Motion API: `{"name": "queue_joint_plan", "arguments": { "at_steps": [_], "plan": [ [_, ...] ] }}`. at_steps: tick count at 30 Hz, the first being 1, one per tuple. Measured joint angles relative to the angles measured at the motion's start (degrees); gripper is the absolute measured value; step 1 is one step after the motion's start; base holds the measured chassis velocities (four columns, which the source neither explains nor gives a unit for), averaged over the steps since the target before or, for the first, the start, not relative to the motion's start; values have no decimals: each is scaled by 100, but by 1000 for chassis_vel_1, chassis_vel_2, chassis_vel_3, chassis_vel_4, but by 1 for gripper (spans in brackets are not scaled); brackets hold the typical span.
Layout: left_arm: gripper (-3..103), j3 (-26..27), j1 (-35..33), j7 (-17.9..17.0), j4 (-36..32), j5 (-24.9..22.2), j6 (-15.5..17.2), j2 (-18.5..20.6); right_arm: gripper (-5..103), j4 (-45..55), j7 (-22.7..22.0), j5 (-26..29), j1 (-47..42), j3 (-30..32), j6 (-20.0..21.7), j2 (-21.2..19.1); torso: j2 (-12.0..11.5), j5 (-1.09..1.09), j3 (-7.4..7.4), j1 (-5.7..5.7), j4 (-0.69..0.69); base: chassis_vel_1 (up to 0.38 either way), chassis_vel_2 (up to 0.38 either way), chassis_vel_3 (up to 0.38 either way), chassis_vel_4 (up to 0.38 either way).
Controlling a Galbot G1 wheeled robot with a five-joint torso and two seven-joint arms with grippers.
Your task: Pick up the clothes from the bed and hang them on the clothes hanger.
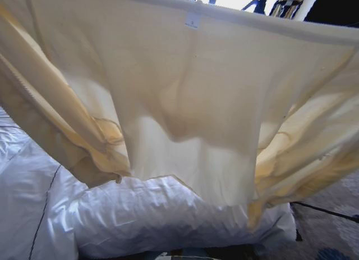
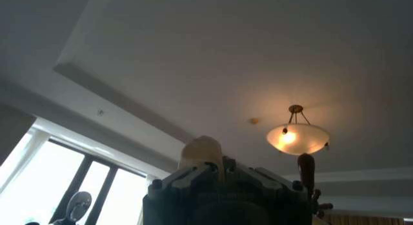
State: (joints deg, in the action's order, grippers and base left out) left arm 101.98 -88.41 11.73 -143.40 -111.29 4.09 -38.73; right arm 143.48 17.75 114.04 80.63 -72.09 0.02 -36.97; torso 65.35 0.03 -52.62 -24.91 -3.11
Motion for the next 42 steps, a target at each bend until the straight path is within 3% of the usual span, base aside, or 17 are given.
{"name": "queue_joint_plan", "arguments": {
  "at_steps": [2,4,5,6,9,10,12,13,15,18,19,23,24,28,31,37,42],
  "plan": [
    [1,-1,-52,-3,0,-23,48,-38,0,-2,76,-5,-80,-19,106,-99,0,1,0,0,0,0,0,0,0],
    [1,-174,-73,-80,0,20,115,-113,0,-4,227,-313,-173,-316,209,-276,0,0,1,0,0,0,0,0,0],
    [1,-612,11,-222,2,237,189,-179,0,-9,296,-889,-183,-814,271,-422,1,-2,1,1,-1,0,0,0,0],
    [1,-612,11,-222,2,237,189,-179,0,-9,296,-889,-183,-814,271,-422,1,-2,1,1,-1,0,0,0,0],
    [1,-2121,440,-415,40,1152,255,-234,0,-41,153,-2490,58,-2376,207,-539,0,1,-1,1,-1,0,0,0,0],
    [1,-2121,440,-415,40,1152,255,-234,0,-41,153,-2490,58,-2376,207,-539,0,1,-1,1,-1,0,0,0,0],
    [1,-3043,785,-418,39,1735,363,-186,0,-45,-13,-3388,320,-3499,169,-494,-1,1,-2,-2,-2,0,0,0,0],
    [1,-3747,1073,-385,113,2098,405,-66,0,-62,-93,-4147,793,-4511,126,-345,-1,-3,-2,-2,-2,0,0,0,0],
    [1,-4000,1169,-372,223,2222,408,-12,0,-123,-128,-4354,993,-4807,112,-288,-1,-4,-2,-2,-2,0,0,0,0],
    [1,-5070,1573,-227,1003,2675,388,281,0,-956,-319,-5137,2323,-6497,-11,-31,-1,2,-1,0,2,0,0,0,0],
    [1,-5070,1573,-227,1003,2675,388,281,0,-956,-319,-5137,2323,-6497,-11,-31,-1,2,-1,0,2,0,0,0,0],
    [1,-6341,2499,-105,2128,3053,284,488,0,-2167,-545,-5844,3725,-8243,-207,-63,-2,-4,-3,-2,0,0,0,0,0],
    [1,-6341,2499,-105,2128,3053,284,488,0,-2167,-545,-5844,3725,-8243,-207,-63,-2,-4,-3,-2,0,0,0,0,0],
    [1,-7624,3678,-146,3051,3351,199,337,0,-3107,-698,-6376,5070,-9277,-378,-250,-2,1,-2,-2,-1,0,0,0,0],
    [1,-8077,4204,-172,3516,3493,168,203,0,-3586,-732,-6622,5526,-9561,-426,-353,-2,1,-2,-2,1,0,0,0,0],
    [1,-9115,5424,-211,4815,3768,53,-153,0,-4815,-534,-7175,6314,-9628,-372,-940,-2,-2,-2,-2,-2,0,0,0,0],
    [1,-9555,5898,-230,5369,3852,15,-375,0,-5336,-313,-7312,6708,-9596,-324,-1212,-2,2,-2,-1,-1,0,0,0,0]
  ]
}}
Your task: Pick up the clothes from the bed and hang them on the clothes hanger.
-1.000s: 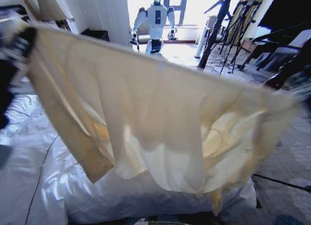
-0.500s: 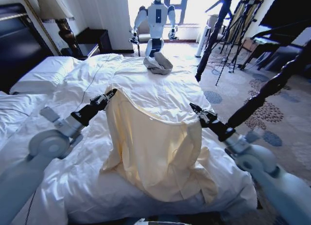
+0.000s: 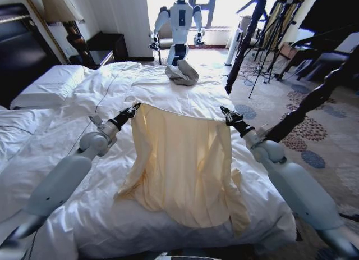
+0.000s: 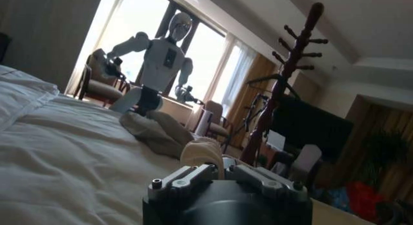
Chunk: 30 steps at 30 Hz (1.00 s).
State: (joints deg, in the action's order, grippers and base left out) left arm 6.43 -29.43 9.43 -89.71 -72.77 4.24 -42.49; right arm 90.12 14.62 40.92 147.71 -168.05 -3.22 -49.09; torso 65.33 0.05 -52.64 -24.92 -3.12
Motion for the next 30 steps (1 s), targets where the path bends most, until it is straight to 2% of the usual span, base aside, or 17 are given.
{"name": "queue_joint_plan", "arguments": {
  "at_steps": [2,3,5,7,9,11,12,15,18,21,26,28,29,30],
  "plan": [
    [1,-359,399,6,467,98,-46,-192,0,-641,222,-226,470,25,21,-330,1,-1,0,1,1,0,0,0,0],
    [1,-359,399,6,467,98,-46,-192,0,-641,222,-226,470,25,21,-330,1,-1,0,1,1,0,0,0,0],
    [1,-577,701,16,815,172,-77,-349,0,-1222,464,-498,831,41,0,-629,1,-2,0,1,1,0,0,0,0],
    [1,-660,826,19,968,206,-93,-425,0,-1494,569,-643,980,44,-32,-765,1,-4,0,0,1,0,0,0,0],
    [1,-811,1084,24,1404,374,-161,-642,0,-2191,784,-1048,1304,57,-213,-1133,1,-2,0,0,0,0,0,0,0],
    [1,-840,1132,28,1499,421,-179,-689,0,-2366,826,-1140,1375,57,-271,-1216,1,-3,0,0,1,0,0,0,0],
    [1,-921,1260,44,1816,556,-258,-810,0,-2879,900,-1424,1569,66,-435,-1473,1,-2,0,0,1,0,0,0,0],
    [1,-976,1355,63,2100,660,-326,-901,0,-3313,939,-1671,1713,72,-619,-1704,1,1,1,0,0,0,0,0,0],
    [1,-1035,1469,92,2636,883,-455,-1056,0,-3935,869,-2084,1781,75,-919,-2132,0,-2,0,0,3,0,0,0,0],
    [1,-1039,1493,101,2893,999,-519,-1127,0,-4075,779,-2241,1780,80,-1008,-2277,1,-1,0,0,2,0,0,0,0],
    [1,-1038,1405,104,3035,1136,-555,-1164,0,-4228,532,-2525,1769,86,-1045,-2439,2,-3,2,2,1,0,0,0,0],
    [-1,-1058,1206,117,2934,1171,-477,-1112,0,-4367,295,-2918,1757,91,-1052,-2553,2,-1,2,2,0,0,0,0,0],
    [-1,-1058,1206,117,2934,1171,-477,-1112,0,-4367,295,-2918,1757,91,-1052,-2553,2,-1,2,2,0,0,0,0,0],
    [2,-1077,1118,151,2887,1171,-425,-1087,-3,-4443,178,-3066,1751,90,-1051,-2609,2,-2,2,2,0,0,0,0,0]
  ]
}}
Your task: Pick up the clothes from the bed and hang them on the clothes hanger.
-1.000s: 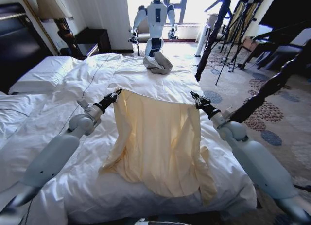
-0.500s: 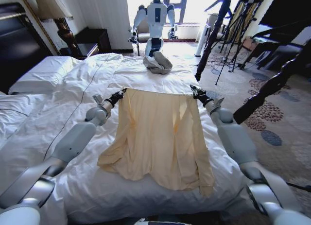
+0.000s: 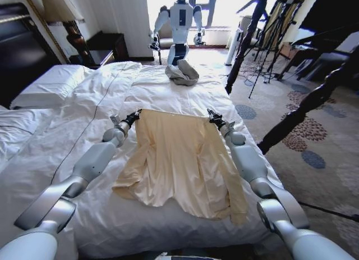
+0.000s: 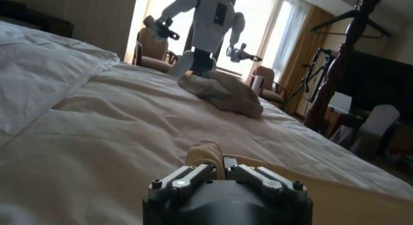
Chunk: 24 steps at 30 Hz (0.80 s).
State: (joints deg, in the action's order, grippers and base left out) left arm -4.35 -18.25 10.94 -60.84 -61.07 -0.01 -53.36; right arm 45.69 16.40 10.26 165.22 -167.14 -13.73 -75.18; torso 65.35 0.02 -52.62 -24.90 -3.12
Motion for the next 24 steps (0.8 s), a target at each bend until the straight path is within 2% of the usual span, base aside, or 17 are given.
{"name": "queue_joint_plan", "arguments": {
  "at_steps": [2,4,5,7,8,9,10,11,12,13,14,15,16,18,20,21,24],
  "plan": [
    [13,-29,-202,58,-109,0,109,39,-3,-159,-307,-250,-3,0,-18,-129,0,1,0,0,1,0,0,0,0],
    [13,-30,-255,62,-144,3,133,51,-1,-192,-404,-331,-4,0,-26,-160,0,1,0,0,1,0,0,0,0],
    [23,-31,-399,68,-252,42,170,99,1,-226,-532,-474,-11,1,-38,-196,0,1,0,0,1,0,0,0,0],
    [23,-30,-477,97,-325,80,196,143,3,-215,-541,-463,-18,1,-16,-200,0,2,0,0,1,0,0,0,0],
    [29,-27,-554,148,-415,113,252,201,7,-166,-479,-336,-31,4,70,-196,0,1,0,0,0,0,0,0,0],
    [39,-19,-669,218,-594,135,349,292,10,23,-335,25,-80,4,447,-161,0,1,0,0,1,0,0,0,0],
    [39,-19,-669,218,-594,135,349,292,10,23,-335,25,-80,4,447,-161,0,1,0,0,1,0,0,0,0],
    [39,6,-748,239,-712,134,397,341,15,134,-269,263,-106,4,743,-129,0,0,0,0,1,0,0,0,0],
    [45,61,-851,250,-871,120,466,395,19,233,-192,513,-120,5,1063,-86,0,2,0,0,1,0,0,0,0],
    [45,61,-851,250,-871,120,466,395,19,233,-192,513,-120,5,1063,-86,0,2,0,0,1,0,0,0,0],
    [56,114,-944,256,-1018,92,511,441,24,293,-62,679,-125,3,1277,-26,0,1,0,0,1,0,0,0,0],
    [56,170,-1034,264,-1151,69,540,499,29,341,79,824,-134,4,1406,49,0,1,0,0,1,0,0,0,0],
    [56,170,-1034,264,-1151,69,540,499,29,341,79,824,-134,4,1406,49,0,1,0,0,1,0,0,0,0],
    [72,310,-1226,332,-1402,40,586,620,41,456,424,1181,-195,3,1506,211,0,1,0,0,0,0,0,0,0],
    [72,369,-1315,371,-1510,19,598,676,46,501,606,1356,-230,2,1482,287,0,-1,0,-1,0,0,0,0,0],
    [83,418,-1391,390,-1607,1,601,724,51,547,772,1492,-268,2,1414,365,0,0,0,0,1,0,0,0,0],
    [89,524,-1502,410,-1747,-28,601,771,62,609,925,1638,-324,1,1202,465,0,0,0,0,0,0,0,0,0]
  ]
}}
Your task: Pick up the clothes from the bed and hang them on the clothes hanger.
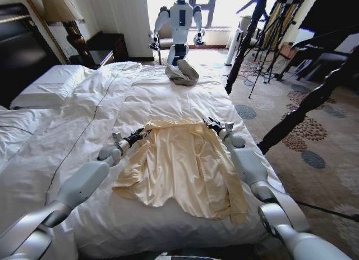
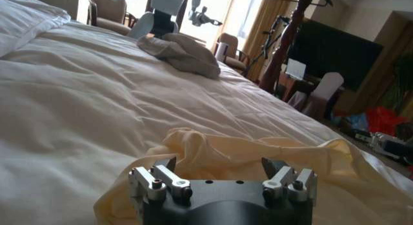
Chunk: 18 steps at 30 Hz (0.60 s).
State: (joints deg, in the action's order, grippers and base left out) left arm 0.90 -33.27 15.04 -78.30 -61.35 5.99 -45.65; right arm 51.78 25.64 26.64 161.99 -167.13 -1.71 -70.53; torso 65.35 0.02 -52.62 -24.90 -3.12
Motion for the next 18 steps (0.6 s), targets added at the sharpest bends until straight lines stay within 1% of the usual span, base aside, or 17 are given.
{"name": "queue_joint_plan", "arguments": {
  "at_steps": [1,2,3,4,6,8,9,10,11,12,13,14,15,16,17,18],
  "plan": [
    [93,72,-62,1,-88,-28,0,21,68,46,19,89,-36,0,-188,47,0,0,0,0,0,0,0,0,0],
    [98,138,-119,-4,-173,-65,0,31,68,134,-4,182,-84,0,-315,80,0,0,0,0,0,0,0,0,0],
    [99,197,-162,-25,-247,-99,0,38,73,267,-77,264,-145,-2,-381,129,0,-1,0,0,1,0,0,0,0],
    [99,197,-162,-25,-247,-99,0,38,73,267,-77,264,-145,-2,-381,129,0,-1,0,0,1,0,0,0,0],
    [99,379,-281,-94,-458,-182,0,55,84,600,-178,392,-277,-2,-427,266,0,0,0,-1,0,0,0,0,0],
    [100,600,-457,-175,-699,-272,8,118,94,1057,-202,517,-467,-2,-283,457,0,0,-1,-2,-1,0,0,0,0],
    [100,600,-457,-175,-699,-272,8,118,94,1057,-202,517,-467,-2,-283,457,0,0,-1,-2,-1,0,0,0,0],
    [100,822,-652,-224,-913,-336,19,192,94,1432,-206,637,-631,-3,-74,626,0,0,-1,-2,-1,0,0,0,0],
    [100,1046,-859,-270,-1107,-381,31,280,98,1767,-207,741,-806,-1,98,799,0,0,-1,-1,-1,0,0,0,0],
    [100,1296,-1103,-322,-1318,-407,42,371,99,2118,-215,835,-1029,-1,216,977,0,1,0,-1,0,0,0,0,0],
    [100,1296,-1103,-322,-1318,-407,42,371,99,2118,-215,835,-1029,-1,216,977,0,1,0,-1,0,0,0,0,0],
    [100,1587,-1418,-428,-1607,-411,82,471,99,2533,-286,898,-1327,-3,285,1190,0,-2,-1,-1,2,0,0,0,0],
    [100,1824,-1680,-564,-1863,-355,130,523,100,2895,-408,919,-1601,-4,269,1380,0,-2,0,0,2,0,0,0,0],
    [100,2102,-1978,-723,-2154,-210,176,558,100,3333,-629,920,-1943,-3,143,1608,0,-1,0,1,2,0,0,0,0],
    [100,2277,-2162,-819,-2343,-79,194,573,100,3629,-763,915,-2178,26,67,1750,0,0,0,1,2,0,0,0,0],
    [100,2277,-2162,-819,-2343,-79,194,573,100,3629,-763,915,-2178,26,67,1750,0,0,0,1,2,0,0,0,0]
  ]
}}
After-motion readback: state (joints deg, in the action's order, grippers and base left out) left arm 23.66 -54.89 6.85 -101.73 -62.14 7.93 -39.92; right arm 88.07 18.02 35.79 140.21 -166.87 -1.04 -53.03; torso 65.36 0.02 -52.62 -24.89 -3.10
